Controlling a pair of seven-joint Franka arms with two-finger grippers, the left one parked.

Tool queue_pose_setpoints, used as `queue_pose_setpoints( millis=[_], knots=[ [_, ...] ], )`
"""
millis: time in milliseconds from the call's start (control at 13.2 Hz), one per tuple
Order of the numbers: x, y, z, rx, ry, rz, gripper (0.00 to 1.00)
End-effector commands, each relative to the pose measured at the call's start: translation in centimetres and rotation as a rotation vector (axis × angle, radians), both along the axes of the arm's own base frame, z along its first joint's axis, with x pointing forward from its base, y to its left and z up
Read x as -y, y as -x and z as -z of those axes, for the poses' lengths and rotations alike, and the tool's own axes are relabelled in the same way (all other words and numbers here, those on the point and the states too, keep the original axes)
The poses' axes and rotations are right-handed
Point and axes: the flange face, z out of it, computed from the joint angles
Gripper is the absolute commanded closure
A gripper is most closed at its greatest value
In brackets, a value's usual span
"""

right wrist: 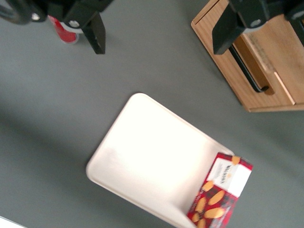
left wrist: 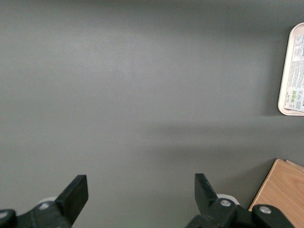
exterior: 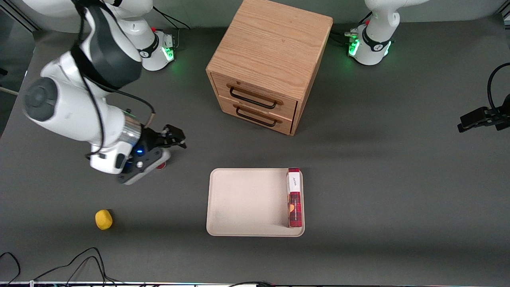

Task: Open upper drawer
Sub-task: 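Move the right gripper from rest toward the cabinet's upper drawer handle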

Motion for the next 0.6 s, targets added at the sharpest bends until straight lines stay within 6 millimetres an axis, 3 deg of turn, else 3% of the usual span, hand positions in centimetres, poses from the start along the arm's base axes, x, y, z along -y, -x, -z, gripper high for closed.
queue_pose_setpoints(
  millis=[0, 75, 302, 377, 528],
  knots=[
    [-4.8, 0.5, 0.2, 0.04, -0.024, -0.2, 0.0],
    [-7.0, 1.4, 0.6, 0.047, -0.013, -0.237, 0.0],
    [-8.9, 2.2, 1.8, 0.02, -0.02, -0.264, 0.0],
    [-10.7, 3.4, 2.2, 0.009, -0.018, -0.299, 0.0],
    [-11.9, 4.5, 3.7, -0.025, -0.01, -0.314, 0.0]
  ],
)
